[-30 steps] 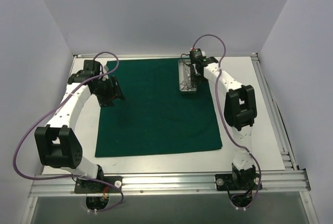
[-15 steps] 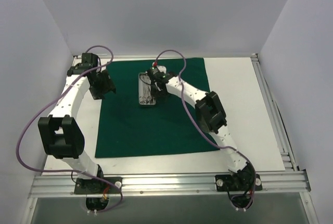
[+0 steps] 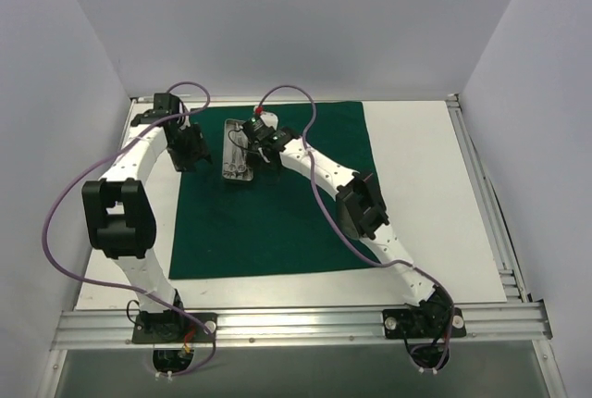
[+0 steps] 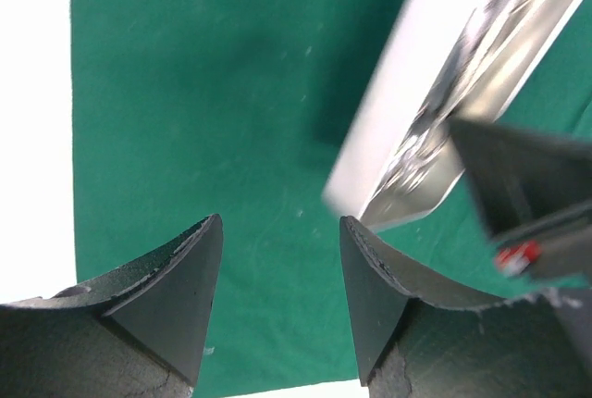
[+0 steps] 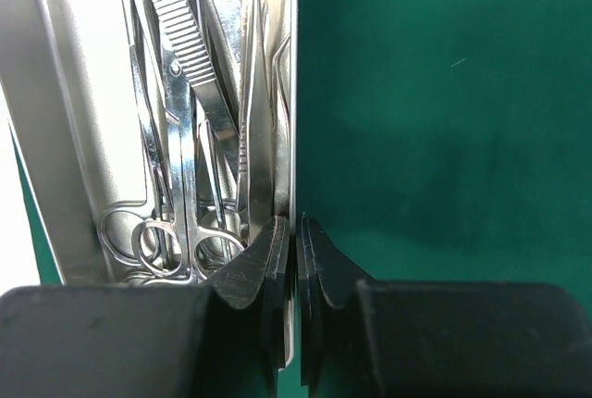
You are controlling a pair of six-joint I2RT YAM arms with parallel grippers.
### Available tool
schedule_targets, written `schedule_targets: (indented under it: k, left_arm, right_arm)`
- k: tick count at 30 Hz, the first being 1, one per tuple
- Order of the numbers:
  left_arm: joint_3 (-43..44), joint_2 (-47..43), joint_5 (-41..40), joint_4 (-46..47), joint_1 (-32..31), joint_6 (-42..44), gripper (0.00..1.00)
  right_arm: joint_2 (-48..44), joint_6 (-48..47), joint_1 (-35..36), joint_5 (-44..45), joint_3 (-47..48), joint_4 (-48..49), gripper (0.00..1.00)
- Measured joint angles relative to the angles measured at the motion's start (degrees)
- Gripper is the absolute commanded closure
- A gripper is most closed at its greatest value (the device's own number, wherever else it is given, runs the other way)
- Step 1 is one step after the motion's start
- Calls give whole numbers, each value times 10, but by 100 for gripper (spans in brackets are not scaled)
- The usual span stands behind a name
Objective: Open and lay out the surgical kit
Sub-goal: Place the container in the surgical kit, then pick up the container from the surgical kit.
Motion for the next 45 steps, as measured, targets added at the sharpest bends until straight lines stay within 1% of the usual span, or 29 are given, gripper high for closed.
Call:
schedule_targets:
  k: [4,6,7,9,10,12,13,16,23,25,29,30,33,34,36,37,38,41,45]
  left_arm:
    - [15,39,17,22,-3,2,38]
    - [18,50,23,27,-7,2,38]
    - [23,56,25,27,-11,1,38]
    - [33,65,26,28,-21,0,37]
    - [41,70,26,29,-27,-1,38]
    - [59,78,25,29,-40,-5,38]
    - [67,82,23,29,-46,-7,38]
    - [83,90,12,27,-57,-14,38]
    - [87,95,-31,20,-59,-20,38]
    - [87,97,-38,19,-59,-19,40]
    - [90,106,-46,16,-59,-12,46]
    - [90,108,-47,17,-59,-10,46]
    - [90,116,-50,17,-59,-5,47]
    - [90,118,-50,17,-59,-3,47]
    - [90,122,-51,16,-59,-1,47]
    - [91,126,-51,17,-59,2,47]
    - [93,129,-50,16,-59,3,47]
    - [96,138,-50,17,-60,7,47]
    - [101,147,-50,16,-66,6,48]
  right_arm:
    - [14,3,13,-7,3,1,100]
    - [23,4,17,-10,3,-1,98]
    - [27,4,18,-11,3,-2,93]
    - [30,7,21,-14,5,-3,90]
    - [31,7,21,-14,8,-3,86]
    - [33,9,20,-15,11,-1,82]
    - [34,9,20,-16,13,0,76]
    - [34,12,20,-16,19,6,66]
    - [32,13,14,-20,18,21,64]
    - [22,9,8,-23,-1,26,64]
    - [-36,-11,-14,-29,-86,32,64]
    - [-69,-25,-24,-36,-130,35,65]
    - [-137,-52,-62,-57,-199,32,67]
    - [-164,-65,-77,-63,-219,32,66]
    - [-217,-93,-104,-70,-256,30,61]
    - [-246,-108,-120,-72,-276,33,55]
    - [-275,-120,-134,-73,-293,33,52]
    - [-340,-149,-155,-79,-318,25,52]
    - [-390,-164,-153,-93,-331,24,52]
